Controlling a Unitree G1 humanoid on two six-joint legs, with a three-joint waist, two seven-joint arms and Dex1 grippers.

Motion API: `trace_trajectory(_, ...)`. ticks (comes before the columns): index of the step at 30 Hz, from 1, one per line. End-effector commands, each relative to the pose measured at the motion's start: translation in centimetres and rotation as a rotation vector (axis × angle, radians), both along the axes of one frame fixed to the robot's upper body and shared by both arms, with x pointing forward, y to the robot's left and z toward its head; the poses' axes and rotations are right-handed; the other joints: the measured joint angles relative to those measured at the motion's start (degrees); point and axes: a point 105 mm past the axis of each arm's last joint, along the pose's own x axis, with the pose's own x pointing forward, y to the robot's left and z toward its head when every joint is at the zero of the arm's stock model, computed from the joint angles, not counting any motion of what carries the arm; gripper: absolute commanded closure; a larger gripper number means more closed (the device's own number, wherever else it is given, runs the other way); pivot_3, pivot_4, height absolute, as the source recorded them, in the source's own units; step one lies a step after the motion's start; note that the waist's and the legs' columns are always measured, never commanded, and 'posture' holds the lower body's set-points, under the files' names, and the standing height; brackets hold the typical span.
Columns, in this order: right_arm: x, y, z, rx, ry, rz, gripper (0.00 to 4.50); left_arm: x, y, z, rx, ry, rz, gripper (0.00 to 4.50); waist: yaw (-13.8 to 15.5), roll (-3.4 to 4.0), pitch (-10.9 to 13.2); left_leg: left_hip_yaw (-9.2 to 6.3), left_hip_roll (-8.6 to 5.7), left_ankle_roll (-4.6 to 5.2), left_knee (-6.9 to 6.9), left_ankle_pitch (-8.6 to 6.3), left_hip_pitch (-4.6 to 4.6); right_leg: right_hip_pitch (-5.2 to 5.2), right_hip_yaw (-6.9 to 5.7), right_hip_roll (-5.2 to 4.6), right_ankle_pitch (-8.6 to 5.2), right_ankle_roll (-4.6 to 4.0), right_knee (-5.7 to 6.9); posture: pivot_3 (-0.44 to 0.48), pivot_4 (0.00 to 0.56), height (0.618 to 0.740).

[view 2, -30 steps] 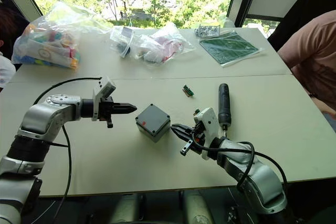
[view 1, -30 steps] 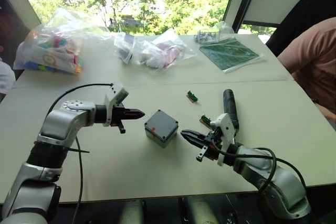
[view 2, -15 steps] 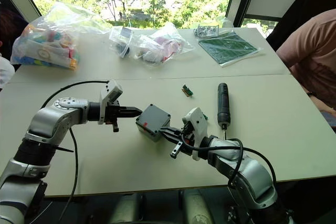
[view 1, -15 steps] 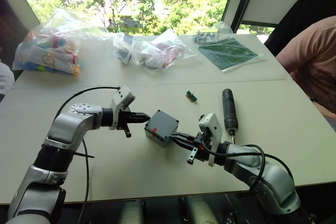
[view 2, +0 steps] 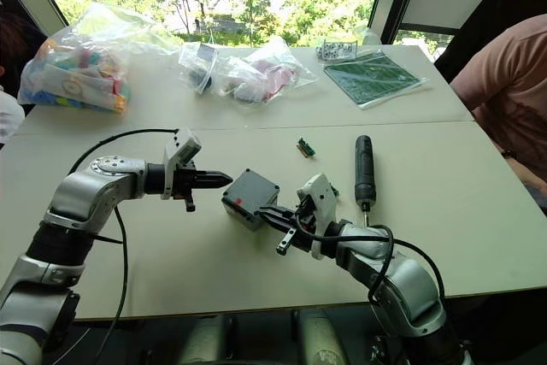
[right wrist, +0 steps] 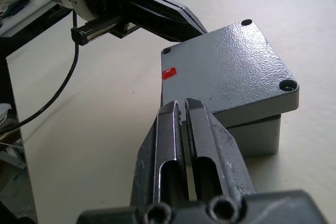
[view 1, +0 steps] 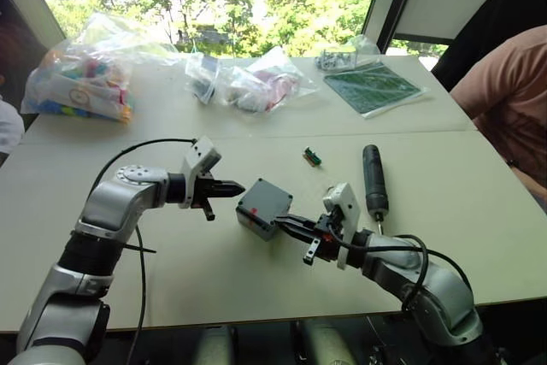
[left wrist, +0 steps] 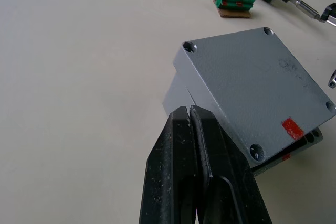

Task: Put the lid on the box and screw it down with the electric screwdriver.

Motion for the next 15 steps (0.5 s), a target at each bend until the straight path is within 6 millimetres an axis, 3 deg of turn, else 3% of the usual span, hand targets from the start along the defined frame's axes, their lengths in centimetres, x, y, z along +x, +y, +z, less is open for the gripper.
trace_trajectory(1, 0.1, -0.3, 1.7, 0.036, -0.069, -0.007, 4.37, 0.6, -0.1, 1.5, -0.016, -0.068, 0.0, 4.5, 0.0, 0.0, 0.0, 0.0, 0.0, 0.0, 0.0, 0.0, 0.0, 0.0, 0.0, 0.0, 0.0, 0.0, 0.0, 0.0, 0.15, 0.74)
trace_trajectory(5, 1.7, -1.5, 2.1, 0.018, -0.132, -0.103, 4.37, 0.7, -0.3, 1.7, -0.022, -0.074, -0.002, 4.5, 0.0, 0.0, 0.0, 0.0, 0.0, 0.0, 0.02, 0.0, 0.01, 0.0, 0.0, 0.0, 0.0, 0.01, 0.02, 0.0, 0.15, 0.74)
trace_trajectory(15, 1.5, -1.8, 0.3, -0.054, -0.118, -0.082, 4.37, 0.4, -0.5, 1.7, -0.023, -0.07, -0.018, 4.5, 0.0, 0.0, 0.0, 0.01, 0.0, 0.0, -0.02, 0.0, 0.0, 0.0, 0.0, 0.0, 0.02, -0.02, 0.01, 0.0, 0.15, 0.74)
